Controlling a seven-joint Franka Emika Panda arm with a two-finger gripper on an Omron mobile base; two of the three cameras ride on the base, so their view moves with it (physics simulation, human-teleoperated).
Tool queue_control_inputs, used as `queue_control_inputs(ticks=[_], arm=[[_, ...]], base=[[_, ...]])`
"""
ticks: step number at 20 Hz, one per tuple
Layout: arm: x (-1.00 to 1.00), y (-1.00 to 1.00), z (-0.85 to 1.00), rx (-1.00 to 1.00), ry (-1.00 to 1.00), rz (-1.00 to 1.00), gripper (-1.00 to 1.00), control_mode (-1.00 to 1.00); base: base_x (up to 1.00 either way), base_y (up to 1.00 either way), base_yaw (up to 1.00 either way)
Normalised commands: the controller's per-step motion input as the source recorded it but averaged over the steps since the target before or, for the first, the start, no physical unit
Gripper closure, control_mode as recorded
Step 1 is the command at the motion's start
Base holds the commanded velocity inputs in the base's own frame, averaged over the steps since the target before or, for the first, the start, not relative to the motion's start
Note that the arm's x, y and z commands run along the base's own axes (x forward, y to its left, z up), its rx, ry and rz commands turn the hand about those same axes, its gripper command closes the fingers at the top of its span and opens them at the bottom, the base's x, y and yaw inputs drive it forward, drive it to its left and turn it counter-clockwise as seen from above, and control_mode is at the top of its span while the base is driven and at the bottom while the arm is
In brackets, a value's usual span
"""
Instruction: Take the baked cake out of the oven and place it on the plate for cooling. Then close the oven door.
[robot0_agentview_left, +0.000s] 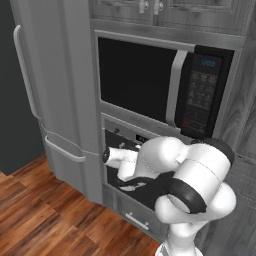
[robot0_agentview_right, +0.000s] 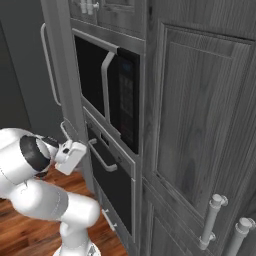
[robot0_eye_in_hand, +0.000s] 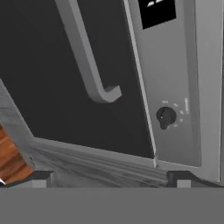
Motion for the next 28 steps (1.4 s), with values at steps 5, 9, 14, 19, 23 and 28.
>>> queue_control_inputs(ticks=[5, 9, 14, 19, 23, 28], arm=[[0.65, -0.10, -0.02, -0.03, 0.00, 0.00, -1.00, -1.00], [0.61, -0.14, -0.31, -0.05, 0.06, 0.00, -1.00, -1.00], [0.50, -0.05, -0.39, -0.01, 0.03, 0.00, -1.00, -1.00], [0.51, -0.01, -0.32, -0.02, 0.01, 0.00, -1.00, -1.00], [0.49, -0.06, -0.41, -0.03, 0.00, 0.00, -1.00, -1.00], [0.53, -0.04, -0.37, -0.04, 0.01, 0.00, -1.00, -1.00]], base=[[0.00, 0.00, 0.00], [0.00, 0.00, 0.00], [0.00, 0.00, 0.00], [0.00, 0.00, 0.00], [0.00, 0.00, 0.00], [0.00, 0.00, 0.00]])
